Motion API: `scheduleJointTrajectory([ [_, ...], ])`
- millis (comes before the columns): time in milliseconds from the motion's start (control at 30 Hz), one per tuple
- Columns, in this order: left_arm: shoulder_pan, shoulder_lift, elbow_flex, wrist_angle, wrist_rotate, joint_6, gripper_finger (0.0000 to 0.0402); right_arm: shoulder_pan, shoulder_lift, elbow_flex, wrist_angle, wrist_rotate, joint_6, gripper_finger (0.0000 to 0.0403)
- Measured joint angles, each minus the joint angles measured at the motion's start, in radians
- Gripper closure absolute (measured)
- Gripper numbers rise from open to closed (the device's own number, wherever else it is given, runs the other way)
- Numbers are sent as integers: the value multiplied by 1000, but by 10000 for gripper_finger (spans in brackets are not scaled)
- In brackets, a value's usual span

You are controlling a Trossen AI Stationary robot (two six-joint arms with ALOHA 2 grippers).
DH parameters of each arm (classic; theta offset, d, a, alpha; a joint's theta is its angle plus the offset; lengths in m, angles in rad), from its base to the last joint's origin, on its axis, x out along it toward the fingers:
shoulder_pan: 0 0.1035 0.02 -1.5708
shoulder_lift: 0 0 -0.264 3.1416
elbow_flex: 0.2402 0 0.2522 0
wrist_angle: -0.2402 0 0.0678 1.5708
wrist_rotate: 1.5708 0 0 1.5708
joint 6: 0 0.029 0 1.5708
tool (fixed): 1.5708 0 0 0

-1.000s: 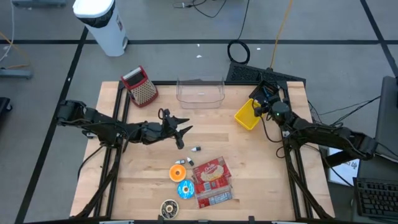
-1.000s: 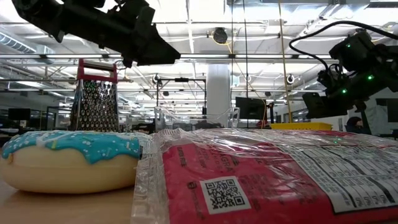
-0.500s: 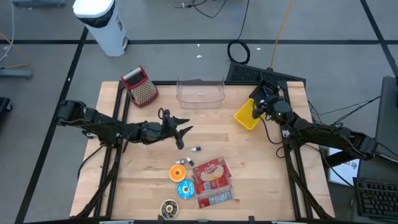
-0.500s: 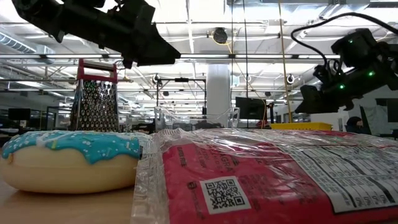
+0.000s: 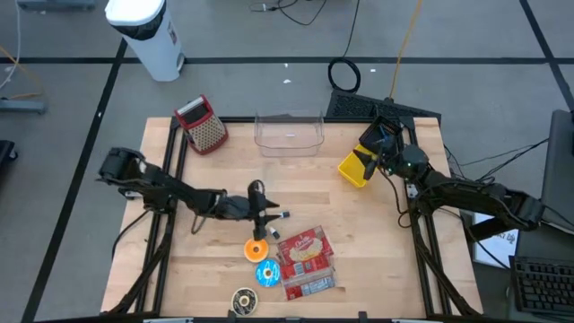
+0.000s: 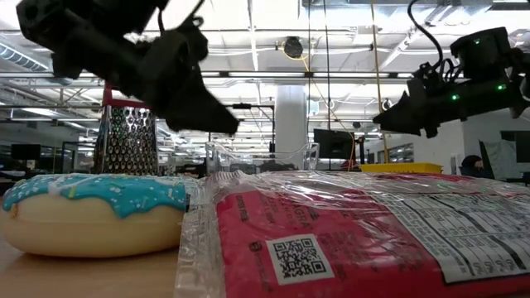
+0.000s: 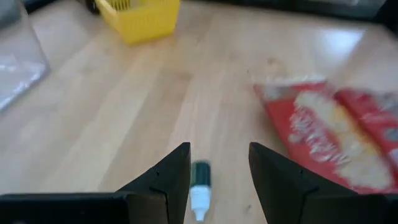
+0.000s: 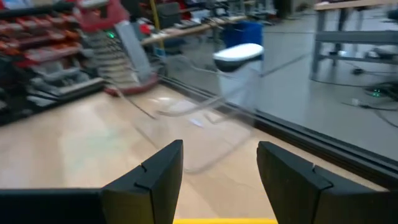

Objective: Pick & Place Food Item
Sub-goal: Put the top green food coloring bottle into the black bin

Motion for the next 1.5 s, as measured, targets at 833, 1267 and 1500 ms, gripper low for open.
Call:
scheduleJointTrajectory([
  [833,9,250,98,-92,-48,20,240,94,-1,0,28,-2,-86,214],
  [1267,12,251,97,-73,4,94,241,94,-1,0,20,-4,-84,216],
  [1500,11,251,97,-70,55,85,241,94,-1,0,20,-5,-84,220],
])
